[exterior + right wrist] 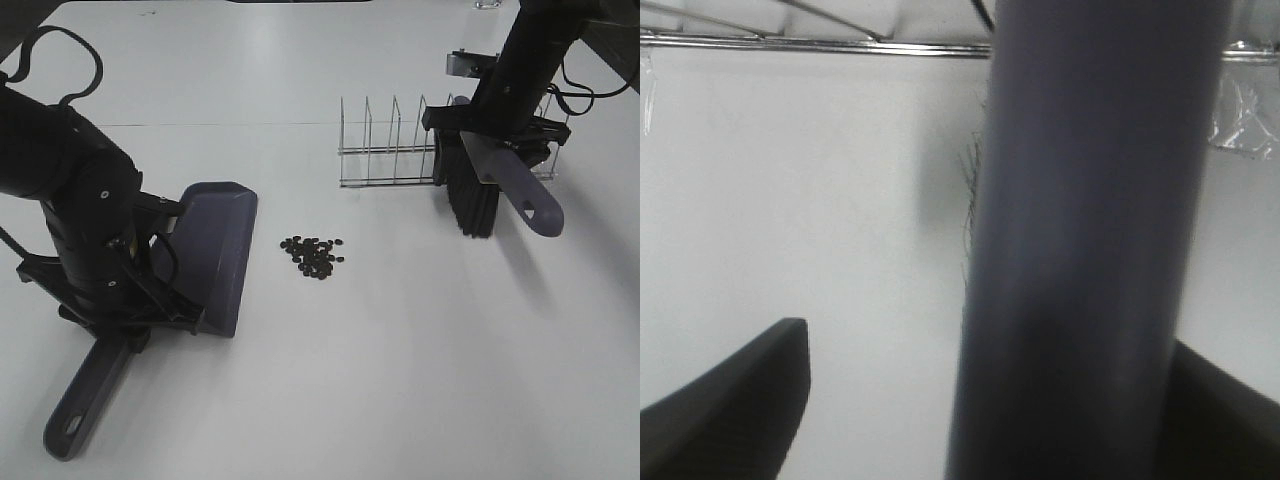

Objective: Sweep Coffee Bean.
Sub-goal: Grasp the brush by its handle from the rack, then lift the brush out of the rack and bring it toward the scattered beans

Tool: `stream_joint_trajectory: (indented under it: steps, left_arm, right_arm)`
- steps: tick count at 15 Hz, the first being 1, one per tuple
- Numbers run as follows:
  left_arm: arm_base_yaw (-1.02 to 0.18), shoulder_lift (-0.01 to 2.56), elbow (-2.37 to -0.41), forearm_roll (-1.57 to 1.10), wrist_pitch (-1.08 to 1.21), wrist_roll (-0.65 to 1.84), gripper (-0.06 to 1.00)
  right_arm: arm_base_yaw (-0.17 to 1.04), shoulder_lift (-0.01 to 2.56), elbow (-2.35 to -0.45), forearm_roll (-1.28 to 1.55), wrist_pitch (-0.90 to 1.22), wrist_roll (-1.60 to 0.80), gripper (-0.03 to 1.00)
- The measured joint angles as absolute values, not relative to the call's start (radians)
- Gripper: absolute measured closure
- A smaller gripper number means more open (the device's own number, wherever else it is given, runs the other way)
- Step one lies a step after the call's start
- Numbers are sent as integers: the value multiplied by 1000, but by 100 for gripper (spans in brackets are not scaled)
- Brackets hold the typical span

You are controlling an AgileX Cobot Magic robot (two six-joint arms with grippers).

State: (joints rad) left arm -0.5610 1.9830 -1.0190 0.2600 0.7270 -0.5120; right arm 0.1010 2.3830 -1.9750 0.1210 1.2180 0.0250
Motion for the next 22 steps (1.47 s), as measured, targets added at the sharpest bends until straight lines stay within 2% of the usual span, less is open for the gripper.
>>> stream_joint_trajectory:
  steps: [2,3,5,14,19,22]
  left_arm:
    - [-561,1983,-1019,260,727,-512,60]
    - [-561,1983,-1019,260,727,-512,60]
    - [-561,1983,-1019,260,727,-512,60]
    - [-561,1983,-1019,245,727,-512,60]
    - [-561,1983,-1019,242,726,-516,60]
    - [-561,1983,-1019,247,726,-520,60]
  right_arm:
    - [101,2386,-1975,121,1218,25,32]
    - [101,2386,-1975,121,1218,25,41]
    - [101,2386,-1975,106,1223,32,66]
    - [99,2362,-1944,120,1217,44,67]
    - [134,2060,-1681,100,1222,41,67]
    - [223,1929,-1635,-110,1226,115,67]
